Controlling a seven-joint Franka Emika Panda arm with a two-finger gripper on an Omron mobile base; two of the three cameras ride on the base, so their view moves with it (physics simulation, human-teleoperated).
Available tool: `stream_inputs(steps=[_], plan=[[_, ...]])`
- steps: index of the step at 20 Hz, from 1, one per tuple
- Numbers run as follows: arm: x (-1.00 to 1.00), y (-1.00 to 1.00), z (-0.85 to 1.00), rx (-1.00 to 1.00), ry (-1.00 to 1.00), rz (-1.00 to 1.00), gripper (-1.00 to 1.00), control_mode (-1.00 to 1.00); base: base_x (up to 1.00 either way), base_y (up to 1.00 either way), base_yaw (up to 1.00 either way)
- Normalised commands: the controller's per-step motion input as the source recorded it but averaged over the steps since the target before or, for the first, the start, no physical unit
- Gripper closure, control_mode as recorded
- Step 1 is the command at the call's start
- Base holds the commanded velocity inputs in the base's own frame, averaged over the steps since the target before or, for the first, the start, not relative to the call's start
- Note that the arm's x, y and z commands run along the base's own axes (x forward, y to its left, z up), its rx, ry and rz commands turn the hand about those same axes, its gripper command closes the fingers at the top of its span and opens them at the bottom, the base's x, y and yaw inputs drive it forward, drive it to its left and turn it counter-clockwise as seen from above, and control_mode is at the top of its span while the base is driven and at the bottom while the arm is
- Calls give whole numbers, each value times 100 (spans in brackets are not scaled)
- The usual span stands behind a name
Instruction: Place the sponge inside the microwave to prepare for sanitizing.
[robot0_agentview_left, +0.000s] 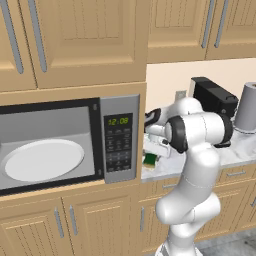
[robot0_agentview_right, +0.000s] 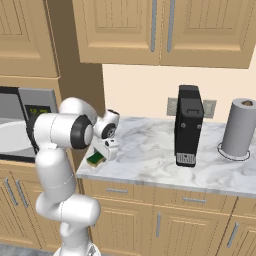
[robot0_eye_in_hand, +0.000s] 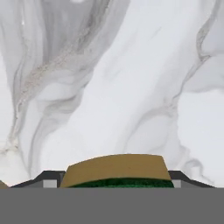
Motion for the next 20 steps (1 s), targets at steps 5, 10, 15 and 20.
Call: stream_inputs(steps=[5, 10, 15, 20], plan=[[0, -77, 26, 0, -5, 0, 100, -100, 0, 0, 0], [-16, -67, 58, 0, -3, 0, 100, -100, 0, 0, 0], [-29, -19, 92, 0, 0, -4, 100, -100, 0, 0, 0], [-68, 5, 65, -9, -17, -2, 100, -100, 0, 0, 0]])
